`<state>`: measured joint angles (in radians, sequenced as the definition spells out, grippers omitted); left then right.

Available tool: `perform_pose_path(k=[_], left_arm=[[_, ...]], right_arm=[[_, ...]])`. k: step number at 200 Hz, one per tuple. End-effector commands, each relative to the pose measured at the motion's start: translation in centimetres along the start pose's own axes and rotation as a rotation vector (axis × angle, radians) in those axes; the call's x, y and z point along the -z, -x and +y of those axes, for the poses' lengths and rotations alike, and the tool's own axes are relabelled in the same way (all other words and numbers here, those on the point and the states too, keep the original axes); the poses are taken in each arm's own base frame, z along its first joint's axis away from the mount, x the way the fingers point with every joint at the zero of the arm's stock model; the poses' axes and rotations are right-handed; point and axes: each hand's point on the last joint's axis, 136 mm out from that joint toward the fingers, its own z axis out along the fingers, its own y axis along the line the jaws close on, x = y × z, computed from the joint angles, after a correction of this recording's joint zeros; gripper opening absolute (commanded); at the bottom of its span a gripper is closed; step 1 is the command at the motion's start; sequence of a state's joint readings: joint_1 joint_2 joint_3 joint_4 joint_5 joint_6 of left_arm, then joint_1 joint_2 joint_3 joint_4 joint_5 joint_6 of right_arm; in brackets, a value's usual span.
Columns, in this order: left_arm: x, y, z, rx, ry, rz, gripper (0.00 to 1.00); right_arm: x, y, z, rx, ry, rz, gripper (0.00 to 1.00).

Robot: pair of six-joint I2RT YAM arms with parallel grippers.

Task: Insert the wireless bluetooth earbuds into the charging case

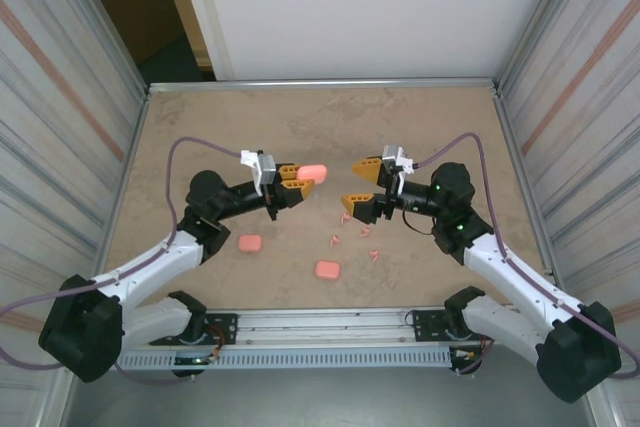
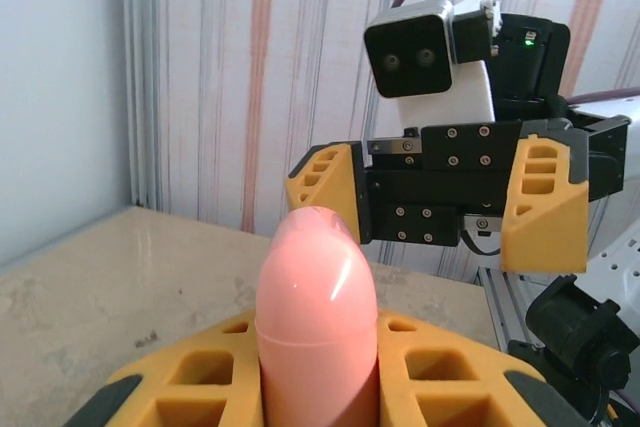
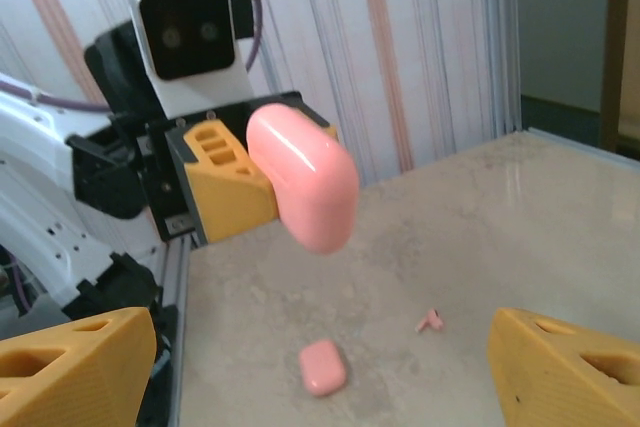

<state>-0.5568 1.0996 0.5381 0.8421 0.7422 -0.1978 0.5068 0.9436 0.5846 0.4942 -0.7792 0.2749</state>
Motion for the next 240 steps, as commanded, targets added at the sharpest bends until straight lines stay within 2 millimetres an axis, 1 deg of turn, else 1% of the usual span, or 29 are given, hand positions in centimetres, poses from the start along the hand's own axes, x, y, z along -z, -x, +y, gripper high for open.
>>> perform_pose_path(k=[1, 14, 23, 26, 32, 61, 91, 171, 240], left_arm=[[0.0, 1.0, -1.4, -0.107, -0.056, -0.05, 0.0], [0.0, 1.0, -1.4, -0.118, -0.058, -0.052, 0.0], [0.0, 1.1, -1.5, -0.125, -0.061, -0.055, 0.0], [0.0, 1.1, -1.5, -0.127, -0.061, -0.055, 0.0], [0.0, 1.1, -1.6, -0.133, -0.065, -0.057, 0.0], [0.0, 1.2, -2.0, -0.177, -0.063, -0.072, 0.0], [0.0, 1.3, -2.3, -0.204, -0.059, -0.083, 0.0], [0.1, 1.1, -2.7, -0.217, -0.07, -0.076, 0.0], [0.2, 0.8, -2.6, -0.221, -0.063, -0.061, 0.0]], right_arm=[[-0.6, 1.5, 0.6, 0.0, 0.021, -0.058, 0.85], [-1.0, 1.8, 0.6, -0.001, 0.021, -0.062, 0.85], [-1.2, 2.4, 0.8, 0.008, 0.023, -0.075, 0.85], [-1.6, 1.9, 0.4, -0.007, 0.017, -0.062, 0.85], [-1.9, 1.9, 0.2, -0.013, 0.01, -0.062, 0.84], [-3.1, 2.3, 0.2, -0.011, -0.003, -0.075, 0.83], [-3.9, 2.2, -0.4, -0.039, -0.029, -0.08, 0.8], [-4.3, 2.7, -1.1, -0.058, -0.052, -0.105, 0.77], [-4.0, 3.3, -1.6, -0.058, -0.071, -0.12, 0.77]])
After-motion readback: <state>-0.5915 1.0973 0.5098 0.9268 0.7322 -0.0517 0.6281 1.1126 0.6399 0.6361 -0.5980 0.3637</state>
